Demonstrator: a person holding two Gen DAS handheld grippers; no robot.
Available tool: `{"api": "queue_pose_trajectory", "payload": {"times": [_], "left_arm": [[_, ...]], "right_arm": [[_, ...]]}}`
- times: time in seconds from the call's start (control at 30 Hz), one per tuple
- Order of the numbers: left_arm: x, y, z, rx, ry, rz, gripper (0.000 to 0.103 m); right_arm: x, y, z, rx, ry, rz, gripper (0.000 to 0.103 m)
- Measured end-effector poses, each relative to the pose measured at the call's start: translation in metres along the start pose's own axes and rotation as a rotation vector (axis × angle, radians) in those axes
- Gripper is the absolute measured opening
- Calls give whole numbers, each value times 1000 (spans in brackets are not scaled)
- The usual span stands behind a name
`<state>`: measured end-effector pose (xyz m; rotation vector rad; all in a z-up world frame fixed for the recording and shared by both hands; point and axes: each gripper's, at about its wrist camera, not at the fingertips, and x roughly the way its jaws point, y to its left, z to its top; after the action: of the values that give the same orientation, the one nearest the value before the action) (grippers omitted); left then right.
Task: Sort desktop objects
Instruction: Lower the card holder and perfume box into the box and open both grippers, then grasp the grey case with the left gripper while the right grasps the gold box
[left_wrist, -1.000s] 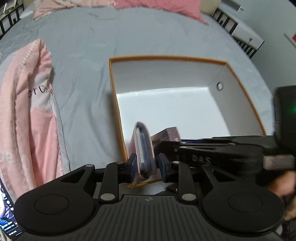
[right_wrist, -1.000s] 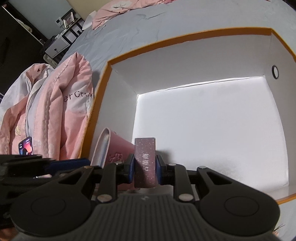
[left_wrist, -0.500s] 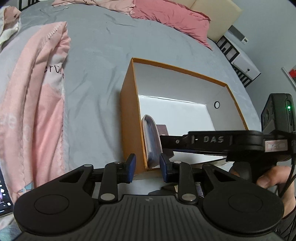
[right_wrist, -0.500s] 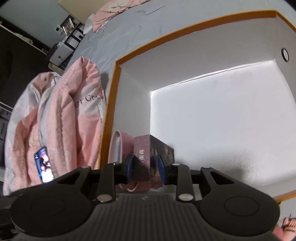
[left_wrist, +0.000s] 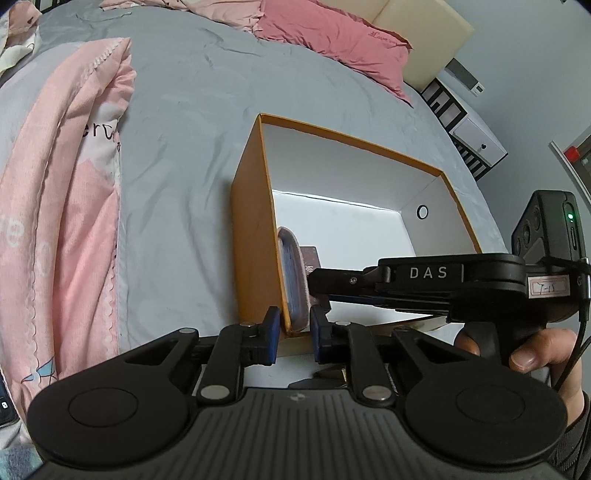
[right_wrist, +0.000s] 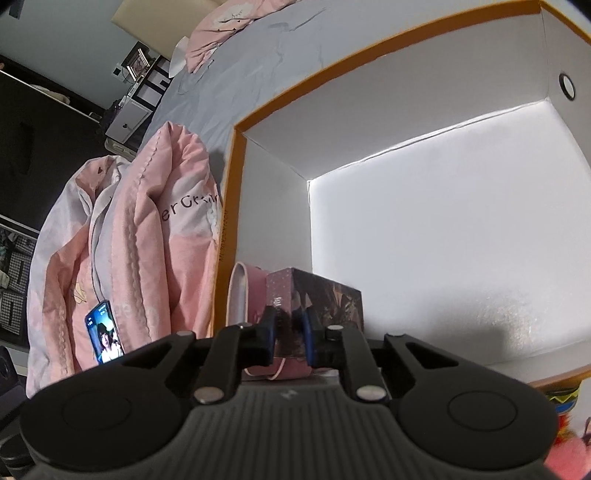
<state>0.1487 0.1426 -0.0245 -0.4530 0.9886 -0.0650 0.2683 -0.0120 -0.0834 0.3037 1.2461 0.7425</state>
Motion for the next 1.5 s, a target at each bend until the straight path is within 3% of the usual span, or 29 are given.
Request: {"api": "queue_pose_trajectory", "payload": {"times": [0.27, 0.57, 0.7, 0.77, 0.87, 0.97, 1.17, 1.3, 1.5], "left_arm": [[-27, -4, -8, 3, -45, 42, 20], [-25, -17, -38, 0, 10, 66, 29], [-17, -30, -51, 9, 30, 72, 57], [-10, -35, -55, 4, 47, 79, 58], [4, -41, -61, -12, 78, 85, 58], [19, -48, -66, -8, 103, 113, 59], [40, -50, -75, -28, 144, 138, 59], [40, -46, -75, -39, 149, 146, 41], [32, -33, -74, -66, 160, 145, 40]], "right_arm": [[-14, 6, -4, -78, -44, -23, 20], [-41, 13, -15, -164, -100, -50, 20], [-68, 16, -35, -231, -158, -59, 20], [-83, 16, -48, -265, -188, -62, 27], [-97, 10, -68, -295, -209, -90, 27], [-99, -4, -84, -297, -215, -175, 27], [-91, -32, -97, -236, -158, -198, 31], [-81, -33, -101, -263, -130, -200, 35], [-62, -23, -102, -319, -82, -198, 45]]}}
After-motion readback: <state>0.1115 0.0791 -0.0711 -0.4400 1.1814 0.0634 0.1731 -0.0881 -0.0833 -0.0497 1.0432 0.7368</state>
